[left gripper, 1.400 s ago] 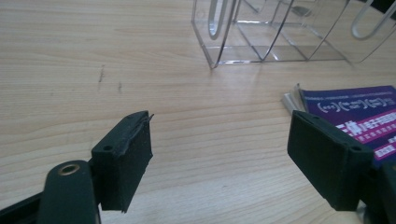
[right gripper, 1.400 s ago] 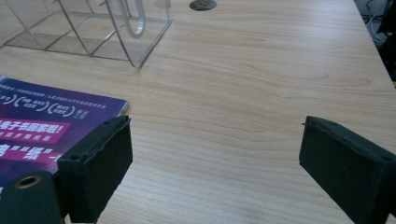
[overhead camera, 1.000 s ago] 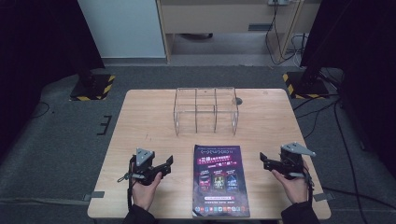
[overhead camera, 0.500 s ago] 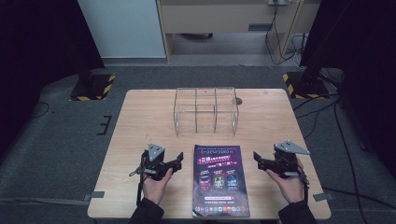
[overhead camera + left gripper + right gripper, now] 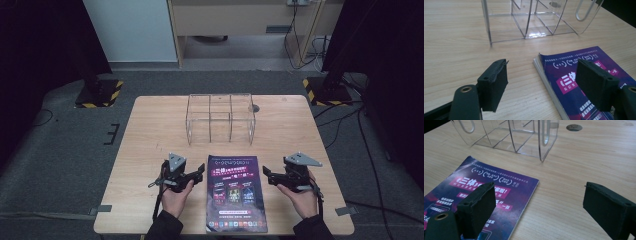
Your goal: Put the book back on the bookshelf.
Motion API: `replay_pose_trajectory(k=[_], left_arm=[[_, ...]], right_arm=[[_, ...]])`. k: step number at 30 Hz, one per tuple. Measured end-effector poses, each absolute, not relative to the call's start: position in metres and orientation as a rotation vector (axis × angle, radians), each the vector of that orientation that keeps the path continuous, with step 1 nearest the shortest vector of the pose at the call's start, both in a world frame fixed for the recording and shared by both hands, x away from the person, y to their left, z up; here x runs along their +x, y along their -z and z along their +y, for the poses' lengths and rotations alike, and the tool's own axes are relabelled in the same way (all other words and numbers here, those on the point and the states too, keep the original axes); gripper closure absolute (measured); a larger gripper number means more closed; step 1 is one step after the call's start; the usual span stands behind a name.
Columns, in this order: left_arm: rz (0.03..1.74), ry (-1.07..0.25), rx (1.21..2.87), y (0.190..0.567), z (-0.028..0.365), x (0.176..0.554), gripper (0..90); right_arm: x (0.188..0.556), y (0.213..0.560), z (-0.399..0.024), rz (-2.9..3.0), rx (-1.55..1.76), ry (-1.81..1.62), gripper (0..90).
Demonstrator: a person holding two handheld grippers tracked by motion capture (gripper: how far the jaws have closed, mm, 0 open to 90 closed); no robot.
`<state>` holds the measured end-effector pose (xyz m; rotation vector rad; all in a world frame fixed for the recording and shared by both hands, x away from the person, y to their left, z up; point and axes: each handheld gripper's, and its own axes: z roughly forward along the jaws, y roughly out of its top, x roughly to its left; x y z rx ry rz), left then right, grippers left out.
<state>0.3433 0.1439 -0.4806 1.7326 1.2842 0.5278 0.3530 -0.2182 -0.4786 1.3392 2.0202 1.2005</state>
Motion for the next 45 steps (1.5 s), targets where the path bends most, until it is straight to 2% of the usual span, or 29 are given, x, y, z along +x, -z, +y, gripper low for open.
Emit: replay_pose_trajectory(k=[13, 27, 45], left_arm=[[1.267, -0.47, 1.838, 0.504, 0.123, 0.345, 27.7], [1.273, -0.395, 1.88, 0.52, 0.109, 0.347, 31.4], [1.285, -0.365, 1.91, 0.532, 0.096, 0.35, 37.0]], right_arm=[[0.35, 0.495, -0.21, 2.075, 1.339, -1.182, 11.4], [0.349, 0.511, -0.203, 2.148, 1.351, -1.172, 14.2], [0.346, 0.53, -0.182, 2.282, 1.325, -1.124, 22.8]])
